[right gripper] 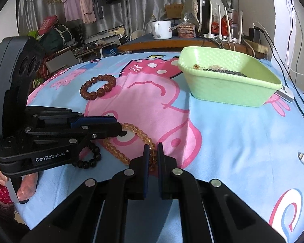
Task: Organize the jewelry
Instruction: 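Carry the amber bracelet with both grippers over the green basket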
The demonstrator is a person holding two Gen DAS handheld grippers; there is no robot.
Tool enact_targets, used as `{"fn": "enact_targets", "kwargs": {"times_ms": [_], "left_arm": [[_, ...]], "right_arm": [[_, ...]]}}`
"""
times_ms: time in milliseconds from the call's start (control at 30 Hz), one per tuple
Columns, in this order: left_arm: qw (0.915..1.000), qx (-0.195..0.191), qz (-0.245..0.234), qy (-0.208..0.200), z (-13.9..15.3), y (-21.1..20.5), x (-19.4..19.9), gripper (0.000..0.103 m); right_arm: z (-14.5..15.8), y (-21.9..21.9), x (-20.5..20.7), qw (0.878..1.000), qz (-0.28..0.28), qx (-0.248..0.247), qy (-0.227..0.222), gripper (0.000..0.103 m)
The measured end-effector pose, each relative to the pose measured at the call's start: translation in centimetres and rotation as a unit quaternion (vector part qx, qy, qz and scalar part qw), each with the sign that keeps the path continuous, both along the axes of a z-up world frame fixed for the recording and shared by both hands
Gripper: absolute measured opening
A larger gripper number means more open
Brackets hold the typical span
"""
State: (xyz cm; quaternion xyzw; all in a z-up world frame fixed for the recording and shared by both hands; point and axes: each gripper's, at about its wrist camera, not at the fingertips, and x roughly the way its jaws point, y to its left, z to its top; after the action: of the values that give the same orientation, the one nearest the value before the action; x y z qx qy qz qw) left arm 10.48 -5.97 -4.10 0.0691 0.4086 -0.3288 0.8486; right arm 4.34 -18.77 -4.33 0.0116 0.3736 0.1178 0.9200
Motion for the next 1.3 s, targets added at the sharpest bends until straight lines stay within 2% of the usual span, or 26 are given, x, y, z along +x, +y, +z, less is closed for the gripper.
{"fn": "enact_targets", "kwargs": {"times_ms": [200, 367, 633, 967, 1300], "left_arm": [[0.9999, -0.01, -0.003, 0.002, 0.2, 0.1, 0.0, 0.007], [0.999, -0.044, -0.008, 0.006, 1.0, 0.3, -0.2, 0.007], [0.9959, -0.091, -0.003, -0.002, 4.7, -0.8, 0.8, 0.007], [0.9958, -0.083, -0.01, -0.037, 8.5, -6.1, 2.9, 0.007], [0.9968, -0.072, -0.016, -0.028, 8.1, -10.3, 4.9, 0.007]], "right_arm": [[0.5, 0.2, -0.3, 1.0, 0.003, 0.006, -0.014, 0.0], [2.3, 0.0, -0.6, 0.999, 0.006, 0.002, -0.049, 0.0], [5.4, -2.2, 0.1, 0.995, -0.002, 0.017, -0.095, 0.0], [9.2, -6.9, 1.9, 0.988, -0.025, 0.022, -0.15, 0.0], [8.9, -10.5, 3.9, 0.987, -0.041, 0.022, -0.153, 0.0]]}}
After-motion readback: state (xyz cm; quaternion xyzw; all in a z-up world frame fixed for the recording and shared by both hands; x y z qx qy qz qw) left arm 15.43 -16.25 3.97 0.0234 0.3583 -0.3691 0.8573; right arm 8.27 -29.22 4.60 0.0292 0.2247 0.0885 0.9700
